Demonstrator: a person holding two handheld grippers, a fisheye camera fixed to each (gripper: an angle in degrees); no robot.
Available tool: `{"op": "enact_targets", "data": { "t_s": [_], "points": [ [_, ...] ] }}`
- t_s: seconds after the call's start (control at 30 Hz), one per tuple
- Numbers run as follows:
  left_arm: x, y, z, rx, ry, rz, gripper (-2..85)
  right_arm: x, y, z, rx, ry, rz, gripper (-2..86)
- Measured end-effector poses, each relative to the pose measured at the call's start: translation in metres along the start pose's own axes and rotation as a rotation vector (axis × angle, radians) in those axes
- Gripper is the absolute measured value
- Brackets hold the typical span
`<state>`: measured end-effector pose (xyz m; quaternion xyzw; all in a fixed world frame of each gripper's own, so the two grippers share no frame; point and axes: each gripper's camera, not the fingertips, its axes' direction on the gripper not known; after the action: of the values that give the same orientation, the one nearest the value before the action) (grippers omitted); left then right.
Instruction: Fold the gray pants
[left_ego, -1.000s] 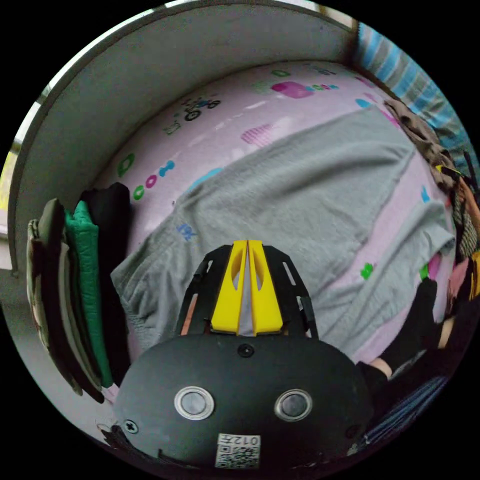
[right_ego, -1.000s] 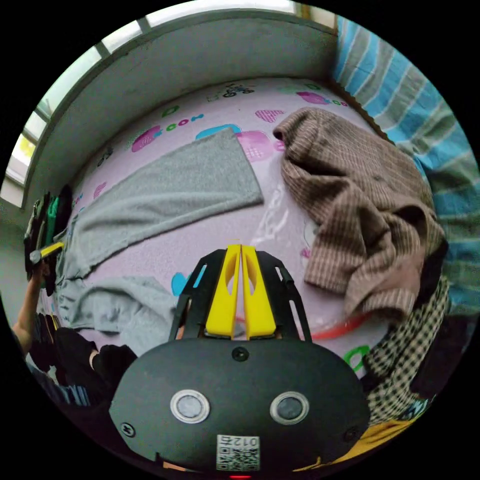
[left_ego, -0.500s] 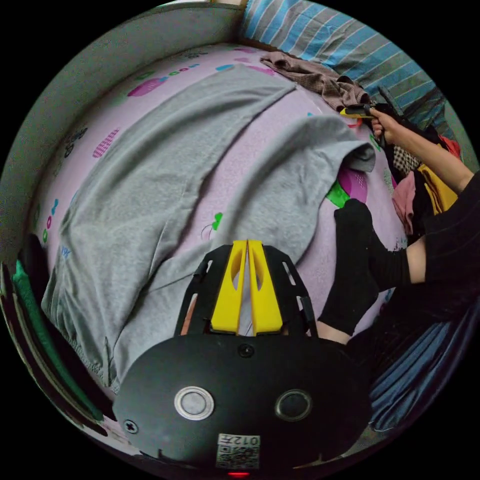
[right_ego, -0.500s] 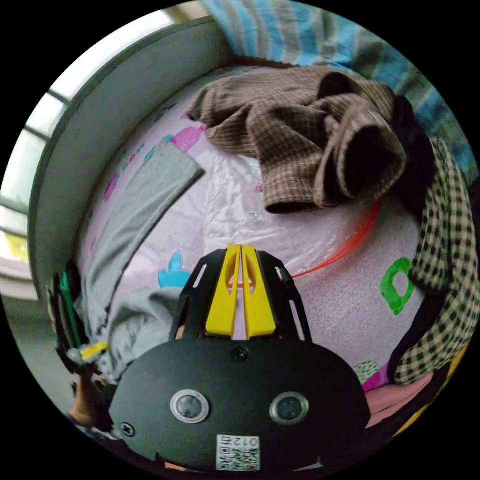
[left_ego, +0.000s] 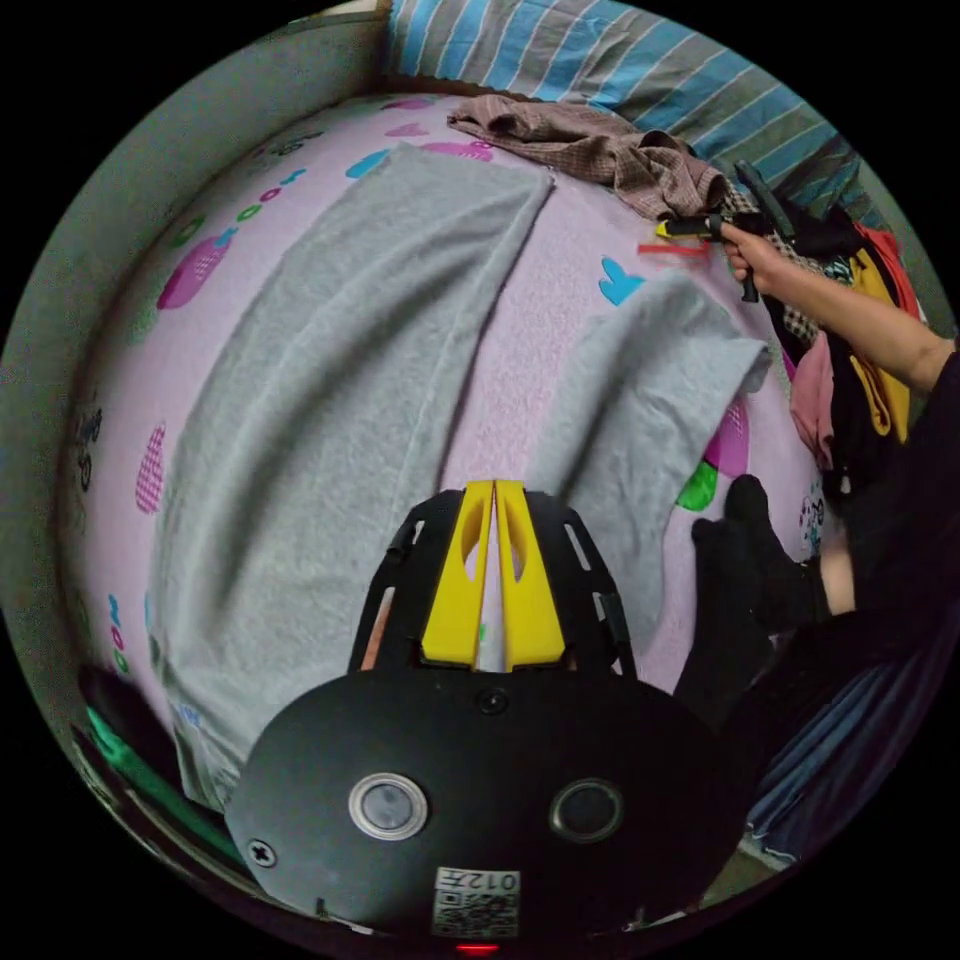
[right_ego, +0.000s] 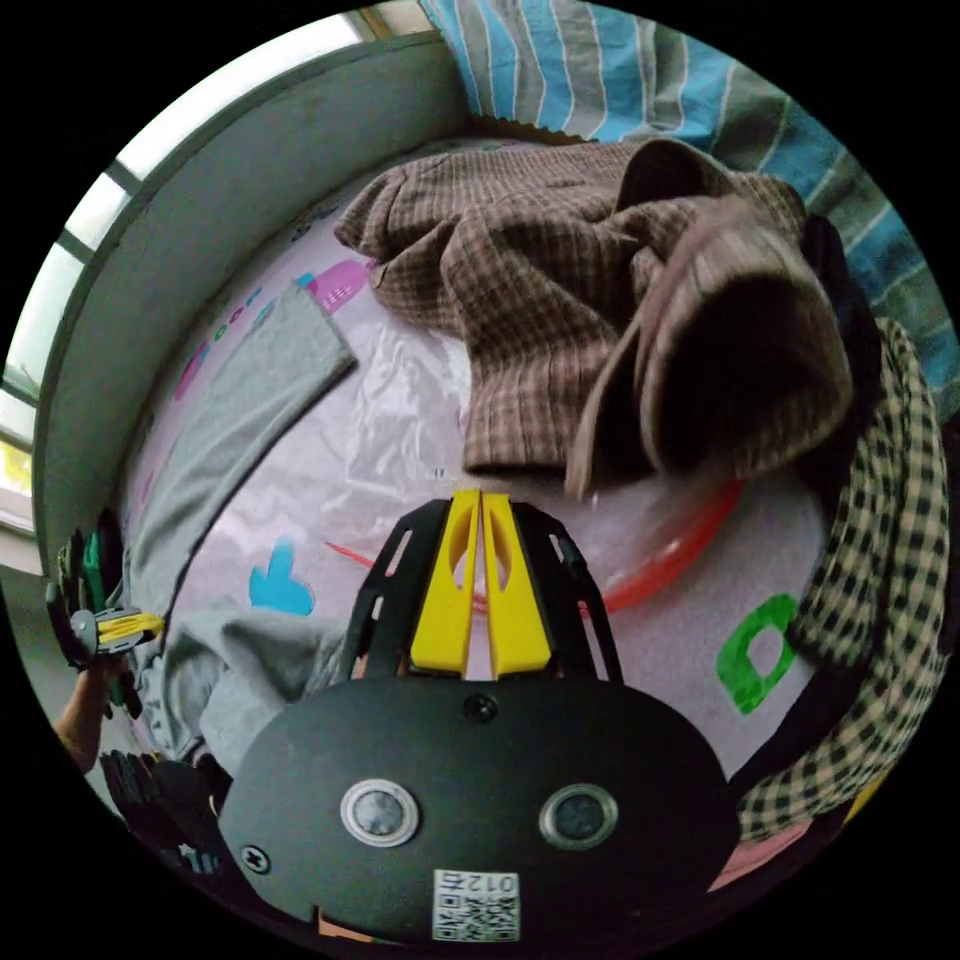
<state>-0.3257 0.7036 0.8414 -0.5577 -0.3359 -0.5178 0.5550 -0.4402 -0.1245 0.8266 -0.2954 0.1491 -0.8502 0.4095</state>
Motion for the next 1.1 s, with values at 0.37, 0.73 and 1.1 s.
{"op": "enact_targets", "data": {
  "t_s": [0.37, 0.73, 1.1],
  "points": [
    [-0.006, -0.070, 0.016, -0.002, 0.062, -0.012, 0.6, 0.010, -0.121, 0.029, 0.074, 0.211, 0.059, -0.9],
    [0.010, -0.047, 0.026, -0.057, 0.128, -0.121, 0.6, 0.045, -0.215, 0.022, 0.128, 0.264, 0.177, -0.9],
    [0.025, -0.003, 0.010, 0.063, 0.139, -0.089, 0.8, -0.030, -0.102, 0.022, 0.025, 0.274, -0.084, -0.9]
  ]
}}
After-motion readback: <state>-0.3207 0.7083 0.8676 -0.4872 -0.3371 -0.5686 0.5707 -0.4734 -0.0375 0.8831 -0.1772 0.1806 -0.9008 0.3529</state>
